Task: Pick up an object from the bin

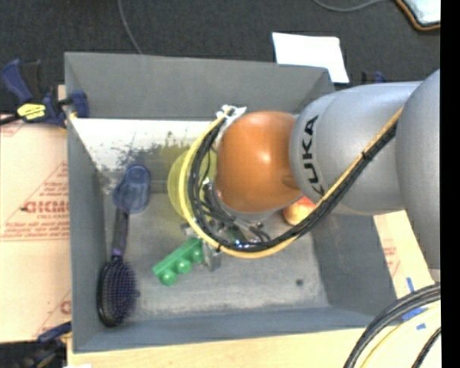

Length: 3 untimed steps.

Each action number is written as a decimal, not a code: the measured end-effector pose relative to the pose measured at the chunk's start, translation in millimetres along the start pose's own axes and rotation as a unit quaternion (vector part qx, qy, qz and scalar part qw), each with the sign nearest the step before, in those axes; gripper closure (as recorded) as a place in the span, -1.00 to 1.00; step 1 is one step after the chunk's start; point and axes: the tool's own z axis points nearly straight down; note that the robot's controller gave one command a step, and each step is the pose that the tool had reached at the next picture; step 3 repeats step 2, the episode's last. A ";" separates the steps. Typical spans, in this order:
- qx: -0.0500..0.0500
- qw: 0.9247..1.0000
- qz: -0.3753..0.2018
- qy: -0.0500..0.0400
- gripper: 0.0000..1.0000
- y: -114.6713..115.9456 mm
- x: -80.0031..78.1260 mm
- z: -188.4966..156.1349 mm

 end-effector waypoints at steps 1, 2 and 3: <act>0.004 0.999 0.045 0.007 1.00 86.3 -17.6 53.5; 0.003 1.000 0.026 -0.001 1.00 21.4 -25.5 -43.0; 0.003 1.000 0.026 -0.001 1.00 21.4 -25.5 -43.0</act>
Offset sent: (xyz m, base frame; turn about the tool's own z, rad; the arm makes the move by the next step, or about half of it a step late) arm 0.0278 0.0000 0.0829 0.0399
